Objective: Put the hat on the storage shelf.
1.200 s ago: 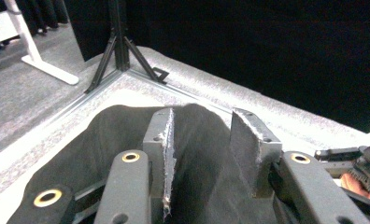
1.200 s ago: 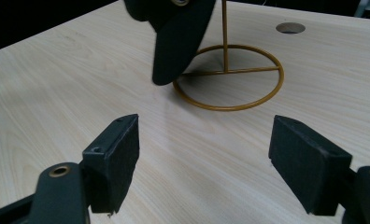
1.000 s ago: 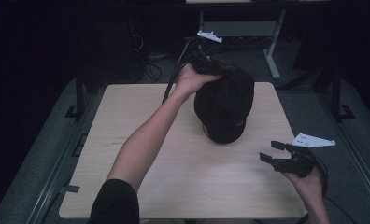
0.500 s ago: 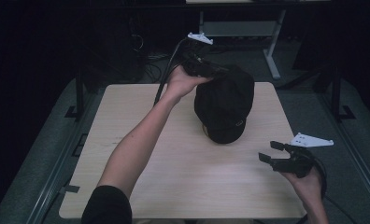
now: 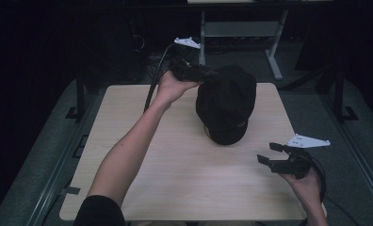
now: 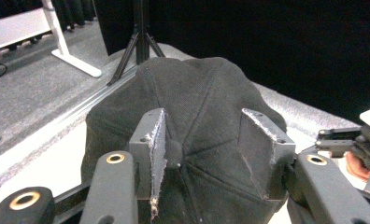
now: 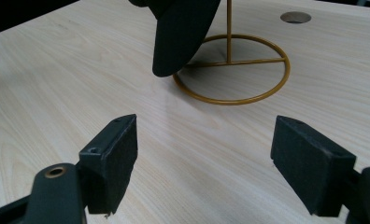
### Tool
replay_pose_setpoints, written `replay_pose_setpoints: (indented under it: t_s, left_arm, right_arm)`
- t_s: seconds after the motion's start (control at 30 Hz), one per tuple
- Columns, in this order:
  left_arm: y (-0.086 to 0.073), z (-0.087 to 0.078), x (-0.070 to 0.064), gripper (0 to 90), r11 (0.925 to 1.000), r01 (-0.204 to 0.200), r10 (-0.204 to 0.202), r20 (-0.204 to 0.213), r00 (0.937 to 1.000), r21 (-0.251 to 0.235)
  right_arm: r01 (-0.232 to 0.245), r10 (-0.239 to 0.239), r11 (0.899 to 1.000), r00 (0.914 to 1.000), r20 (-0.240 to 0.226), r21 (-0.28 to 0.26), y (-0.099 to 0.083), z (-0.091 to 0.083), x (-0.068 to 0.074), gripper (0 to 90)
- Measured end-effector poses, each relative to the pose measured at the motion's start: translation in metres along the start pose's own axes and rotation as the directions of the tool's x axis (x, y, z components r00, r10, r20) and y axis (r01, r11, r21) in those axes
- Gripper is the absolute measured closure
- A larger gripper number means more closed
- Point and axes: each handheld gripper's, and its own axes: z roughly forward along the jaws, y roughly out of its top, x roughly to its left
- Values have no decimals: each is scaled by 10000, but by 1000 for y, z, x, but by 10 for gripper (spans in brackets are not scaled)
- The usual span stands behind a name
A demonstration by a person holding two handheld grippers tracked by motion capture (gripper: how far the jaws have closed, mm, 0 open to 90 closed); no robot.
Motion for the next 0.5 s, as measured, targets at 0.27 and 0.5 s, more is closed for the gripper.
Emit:
replay_pose_setpoints:
  t_s: [0.27, 0.5]
  left_arm:
    - [-13, -17, 0, 487, 9999, 44, -45, -101, 9999, -123]
    - [-27, -31, 1, 471, 9996, 124, -131, -255, 9996, -246]
  right_arm:
    - [104, -107, 9997, 9999, 109, 220, 0, 5, 2, 222]
    - [75, -77, 9995, 9999, 75, 310, 1, 8, 4, 217]
